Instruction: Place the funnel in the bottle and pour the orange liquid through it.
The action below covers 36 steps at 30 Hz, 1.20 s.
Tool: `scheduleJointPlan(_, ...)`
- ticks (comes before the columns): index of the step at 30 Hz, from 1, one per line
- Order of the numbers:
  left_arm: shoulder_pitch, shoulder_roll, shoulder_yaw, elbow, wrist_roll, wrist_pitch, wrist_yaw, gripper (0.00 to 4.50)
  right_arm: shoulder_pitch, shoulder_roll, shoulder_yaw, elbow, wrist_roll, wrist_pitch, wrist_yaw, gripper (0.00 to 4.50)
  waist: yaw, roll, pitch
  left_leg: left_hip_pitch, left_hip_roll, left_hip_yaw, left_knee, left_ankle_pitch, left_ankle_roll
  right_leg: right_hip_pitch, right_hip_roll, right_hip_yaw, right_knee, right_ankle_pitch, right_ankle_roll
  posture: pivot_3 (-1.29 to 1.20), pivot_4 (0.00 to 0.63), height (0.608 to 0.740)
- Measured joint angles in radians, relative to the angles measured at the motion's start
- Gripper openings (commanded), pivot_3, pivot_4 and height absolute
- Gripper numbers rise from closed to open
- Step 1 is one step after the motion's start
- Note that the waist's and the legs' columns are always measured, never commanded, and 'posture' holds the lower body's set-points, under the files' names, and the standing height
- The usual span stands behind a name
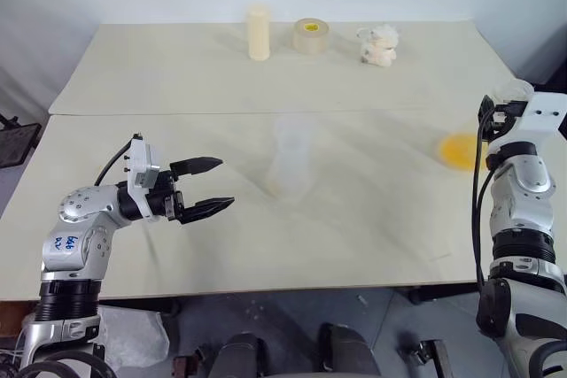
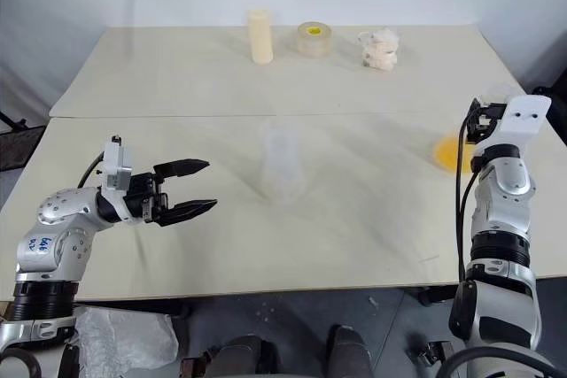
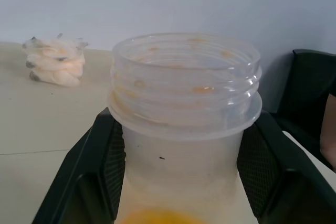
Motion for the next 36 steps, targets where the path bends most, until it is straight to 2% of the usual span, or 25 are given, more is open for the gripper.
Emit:
scheduleJointPlan(6,-0.024,-0.003,-0.002,0.024,0.000,-0.007,-0.008,4.50,0.042,0.016,0.003,-0.177,0.028,0.124,-0.013,2.47,-0.006,0.005,0.003,0.000,0.000,0.000,0.000,0.000,0.000,-0.001,0.000,0.000,0.000,0.000,0.000,0.00,0.150,0.740)
scheduleJointPlan(11,-0.070,-0.024,-0.006,0.058,0.000,-0.026,-0.023,4.50,0.078,0.025,0.080,-0.443,0.019,0.263,-0.005,2.47,-0.011,0.008,0.005,-0.001,0.000,0.001,-0.001,0.000,0.000,-0.002,0.000,0.000,0.001,0.000,0.000,0.00,0.150,0.740)
scheduleJointPlan(14,-0.109,-0.057,-0.006,0.124,0.000,-0.073,-0.048,4.50,0.077,0.043,0.179,-0.627,-0.013,0.367,-0.002,2.47,-0.011,0.008,0.005,-0.001,-0.001,0.001,-0.001,0.000,0.000,-0.003,0.001,0.000,0.001,0.000,0.000,0.00,0.150,0.740)
scheduleJointPlan(17,-0.134,-0.075,-0.006,0.151,-0.007,-0.099,-0.077,4.50,0.075,0.032,0.330,-0.769,-0.114,0.419,0.036,2.47,-0.011,0.008,0.005,-0.001,-0.004,0.001,-0.001,0.000,0.000,-0.003,0.000,0.000,0.001,0.000,0.000,0.00,0.150,0.740)
scheduleJointPlan(21,-0.135,-0.077,-0.005,0.188,-0.013,-0.118,-0.110,4.50,0.030,-0.007,0.486,-0.826,-0.233,0.458,0.131,2.47,-0.009,0.008,0.005,-0.002,-0.005,0.000,0.000,0.000,0.000,-0.003,0.000,0.000,0.001,0.000,0.000,0.00,0.150,0.740)
scheduleJointPlan(24,-0.136,-0.080,-0.004,0.198,-0.021,-0.133,-0.128,4.50,-0.014,-0.007,0.531,-0.836,-0.242,0.473,0.210,2.47,-0.009,0.007,0.005,-0.002,-0.005,-0.001,0.000,0.000,0.000,-0.003,0.000,-0.001,0.002,0.000,0.000,0.00,0.150,0.740)
scheduleJointPlan(28,-0.137,-0.080,-0.004,0.214,-0.023,-0.145,-0.140,4.50,-0.042,-0.077,0.639,-0.839,-0.415,0.367,0.244,2.47,-0.010,0.007,0.005,-0.002,-0.005,0.000,0.000,0.000,0.000,-0.003,0.000,-0.001,0.001,0.000,0.000,0.00,0.150,0.740)
scheduleJointPlan(36,-0.136,-0.081,-0.004,0.211,-0.030,-0.151,-0.140,4.50,-0.085,-0.069,0.697,-0.806,-0.596,0.198,0.250,2.47,-0.012,0.007,0.005,-0.002,-0.005,0.000,0.000,0.000,0.000,-0.003,0.000,-0.001,0.001,0.000,0.000,0.00,0.150,0.740)
